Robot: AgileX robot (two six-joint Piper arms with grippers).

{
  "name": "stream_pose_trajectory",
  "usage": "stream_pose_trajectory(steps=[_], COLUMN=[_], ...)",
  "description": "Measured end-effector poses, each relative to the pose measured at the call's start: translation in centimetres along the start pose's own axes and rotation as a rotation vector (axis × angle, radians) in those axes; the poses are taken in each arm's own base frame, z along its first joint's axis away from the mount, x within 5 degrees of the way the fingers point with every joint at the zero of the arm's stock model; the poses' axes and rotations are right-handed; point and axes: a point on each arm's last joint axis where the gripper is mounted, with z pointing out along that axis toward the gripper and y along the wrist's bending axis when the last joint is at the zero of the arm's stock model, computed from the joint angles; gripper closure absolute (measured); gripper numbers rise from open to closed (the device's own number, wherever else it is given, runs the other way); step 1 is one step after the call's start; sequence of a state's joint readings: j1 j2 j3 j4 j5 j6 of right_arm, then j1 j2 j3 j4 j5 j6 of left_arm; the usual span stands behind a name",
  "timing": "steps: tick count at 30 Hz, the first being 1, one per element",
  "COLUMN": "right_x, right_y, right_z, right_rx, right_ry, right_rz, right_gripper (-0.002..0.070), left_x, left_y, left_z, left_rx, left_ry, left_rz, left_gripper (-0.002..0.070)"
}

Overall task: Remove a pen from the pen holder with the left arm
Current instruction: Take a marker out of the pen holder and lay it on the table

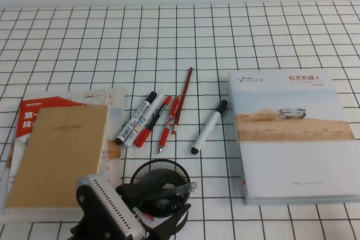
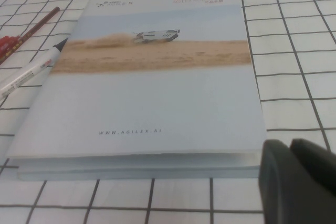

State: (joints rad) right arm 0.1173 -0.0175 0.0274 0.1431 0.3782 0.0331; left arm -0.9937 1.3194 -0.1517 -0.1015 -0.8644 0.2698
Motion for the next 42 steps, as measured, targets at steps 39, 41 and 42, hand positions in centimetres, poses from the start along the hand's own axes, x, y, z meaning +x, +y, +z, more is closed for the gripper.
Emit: stream_pose_trajectory(steps=[39, 41, 42], right_x=[0.0, 0.0, 0.0], right_y=[0.0, 0.0, 0.0], right_z=[0.0, 0.0, 0.0], right_rx=[0.0, 0.0, 0.0], right_ry=[0.0, 0.0, 0.0], right_rz=[0.0, 0.0, 0.0], right_gripper=[0.0691, 0.0691, 0.0691], left_x=[-4.1, -5.1, -5.6], left_y=[1.0, 1.2, 1.2], left_z=[-1.0, -1.1, -1.1], left_rx=[-0.025, -0.013, -0.007], left_ry=[-0.067, -0.057, -0.055], left_rz=[-0.046, -0.051, -0.054], left_gripper=[0.0567, 0.0567, 0.0567])
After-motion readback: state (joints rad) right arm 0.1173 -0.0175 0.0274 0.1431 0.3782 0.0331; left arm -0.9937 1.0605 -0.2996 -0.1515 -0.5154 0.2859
